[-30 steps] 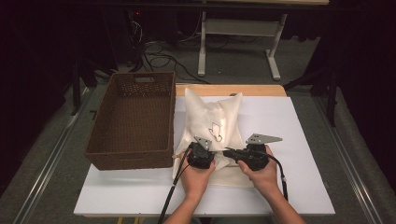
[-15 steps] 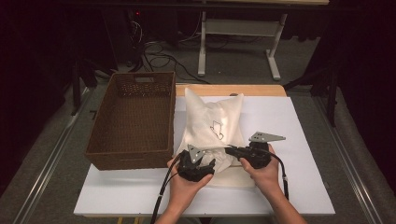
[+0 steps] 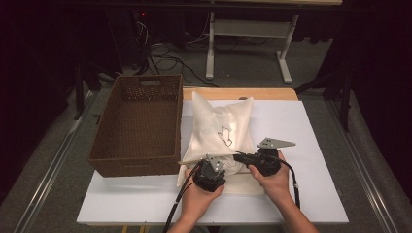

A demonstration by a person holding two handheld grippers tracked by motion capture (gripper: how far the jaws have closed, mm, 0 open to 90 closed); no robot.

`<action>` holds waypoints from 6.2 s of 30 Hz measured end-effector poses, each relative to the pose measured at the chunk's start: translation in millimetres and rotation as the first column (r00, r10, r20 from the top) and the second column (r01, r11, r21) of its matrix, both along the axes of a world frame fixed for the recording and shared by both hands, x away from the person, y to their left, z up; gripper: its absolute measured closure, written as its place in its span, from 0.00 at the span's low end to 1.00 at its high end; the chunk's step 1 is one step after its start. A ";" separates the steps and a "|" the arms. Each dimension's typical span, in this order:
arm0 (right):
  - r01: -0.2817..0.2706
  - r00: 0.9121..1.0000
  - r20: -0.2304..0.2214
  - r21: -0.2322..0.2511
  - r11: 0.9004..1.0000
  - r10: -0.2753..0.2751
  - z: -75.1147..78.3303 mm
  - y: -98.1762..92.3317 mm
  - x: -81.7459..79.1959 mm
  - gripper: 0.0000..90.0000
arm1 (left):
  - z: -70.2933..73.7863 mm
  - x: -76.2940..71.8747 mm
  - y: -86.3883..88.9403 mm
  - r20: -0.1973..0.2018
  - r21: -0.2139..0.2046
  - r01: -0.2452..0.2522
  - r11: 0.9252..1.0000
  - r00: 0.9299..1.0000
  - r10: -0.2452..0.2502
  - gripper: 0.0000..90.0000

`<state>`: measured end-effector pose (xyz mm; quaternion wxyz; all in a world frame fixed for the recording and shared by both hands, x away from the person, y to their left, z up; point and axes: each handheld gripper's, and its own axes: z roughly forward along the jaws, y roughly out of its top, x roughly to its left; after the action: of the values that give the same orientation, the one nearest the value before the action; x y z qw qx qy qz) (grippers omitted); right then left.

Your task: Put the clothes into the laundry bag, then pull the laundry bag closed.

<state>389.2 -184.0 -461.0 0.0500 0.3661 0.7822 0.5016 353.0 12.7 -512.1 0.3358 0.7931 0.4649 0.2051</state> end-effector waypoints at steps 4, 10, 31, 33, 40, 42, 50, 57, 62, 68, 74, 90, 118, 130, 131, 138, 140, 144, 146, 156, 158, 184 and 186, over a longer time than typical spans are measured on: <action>-0.003 1.000 0.001 -0.005 1.000 0.003 -0.4 0.9 -0.6 0.99 | 2.7 9.6 -5.7 0.009 0.020 0.021 1.000 1.000 -0.021 0.93; 0.001 1.000 -0.009 -0.011 1.000 -0.001 -3.3 2.1 -0.4 0.99 | -1.7 21.5 -11.0 0.070 -0.024 0.087 0.996 0.994 -0.085 0.94; 0.026 0.996 -0.078 -0.065 0.998 -0.031 -13.6 4.7 3.4 0.99 | -5.5 53.8 -3.1 0.007 -0.126 -0.194 0.973 0.980 0.197 0.94; 0.026 0.996 -0.082 -0.060 0.998 -0.031 -13.9 3.5 4.4 0.99 | -4.3 50.2 3.1 -0.012 -0.176 -0.161 0.971 0.987 0.162 0.86; 0.028 0.998 -0.057 -0.048 0.998 -0.031 -11.2 0.3 4.6 0.99 | 1.4 19.7 12.2 0.020 -0.144 -0.016 0.989 1.000 0.019 0.51; 0.031 0.998 -0.054 -0.042 0.999 -0.033 -11.2 -0.2 5.1 0.99 | 5.1 10.8 14.8 0.025 -0.164 -0.002 0.987 1.000 0.007 0.49; 0.032 0.998 -0.048 -0.042 0.999 -0.034 -10.5 1.1 3.8 0.99 | -3.0 13.3 -8.2 -0.019 -0.065 0.019 0.998 1.000 -0.020 0.65; 0.029 0.998 -0.053 -0.048 0.998 -0.032 -12.0 1.8 3.2 0.99 | -1.4 34.7 -21.3 0.000 0.016 -0.018 1.000 1.000 0.018 0.96; 0.028 0.998 -0.056 -0.049 0.998 -0.031 -12.1 1.4 3.0 0.99 | -7.6 43.4 -16.8 0.036 -0.044 -0.042 0.998 0.998 0.043 1.00; 0.020 0.998 -0.063 -0.055 0.998 -0.024 -12.5 3.3 0.9 0.99 | -7.2 55.3 -16.8 0.028 -0.042 -0.126 0.991 0.991 0.128 1.00; 0.034 0.996 -0.073 -0.089 0.995 -0.041 -15.5 2.4 1.6 0.99 | -5.0 47.5 -6.0 0.005 -0.136 -0.098 0.986 0.995 0.100 0.99; 0.029 0.999 0.020 -0.022 0.999 -0.029 -2.5 -26.4 -17.6 0.23 | 32.8 -35.2 70.7 0.170 -0.175 0.072 0.982 0.985 -0.042 0.47; 0.313 0.922 -0.207 -0.092 0.945 -0.326 -46.8 -62.9 -48.2 0.55 | 6.9 -68.9 141.3 0.089 -0.170 -0.055 0.984 0.994 0.071 0.54; 0.254 0.932 -0.241 -0.103 0.962 -0.272 -46.9 -59.8 -50.2 1.00 | 4.2 -65.4 138.8 0.067 -0.176 -0.042 0.984 0.996 0.054 0.65; 0.255 0.931 -0.243 -0.097 0.962 -0.271 -46.1 -61.3 -49.6 1.00 | 4.5 -65.4 139.0 0.065 -0.178 -0.041 0.983 0.996 0.053 0.66; 0.275 0.924 -0.255 -0.070 0.959 -0.284 -43.5 -81.2 -47.7 1.00 | 4.5 -64.7 139.4 0.049 -0.212 -0.038 0.977 0.998 0.049 0.66; 0.279 0.926 -0.245 -0.068 0.958 -0.287 -43.3 -85.1 -47.4 1.00 | 4.3 -65.3 138.7 0.048 -0.216 -0.029 0.976 0.998 0.040 0.66; 0.277 0.926 -0.243 -0.085 0.957 -0.289 -43.5 -89.0 -48.7 1.00 | 3.4 -65.2 135.2 0.035 -0.230 -0.008 0.973 0.999 0.016 0.64; 0.279 0.925 -0.241 -0.094 0.956 -0.293 -43.7 -91.0 -49.7 1.00 | 1.7 -63.7 133.1 0.022 -0.239 0.001 0.971 1.000 0.005 0.63; 0.316 0.912 -0.242 -0.098 0.944 -0.330 -43.3 -110.2 -49.6 1.00 | -7.4 -49.1 109.9 -0.013 -0.279 0.069 0.958 0.997 -0.076 0.59; 0.321 0.911 -0.239 -0.100 0.942 -0.336 -43.3 -113.2 -49.0 1.00 | -9.4 -45.4 105.4 -0.024 -0.281 0.089 0.955 0.995 -0.099 0.54; 0.307 0.951 0.028 0.015 0.952 -0.307 -8.8 -96.4 -64.4 0.49 | 1.3 -43.9 110.7 -0.024 -0.348 0.128 0.929 0.989 -0.145 0.94; 0.286 0.957 0.049 0.013 0.958 -0.287 -3.6 -85.7 -64.2 0.49 | 1.5 -44.1 110.6 -0.023 -0.346 0.125 0.930 0.990 -0.142 0.94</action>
<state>325.0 -269.7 -464.6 0.1407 0.4628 0.7180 0.5005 308.9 123.2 -510.6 0.4709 0.7568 0.4465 0.0784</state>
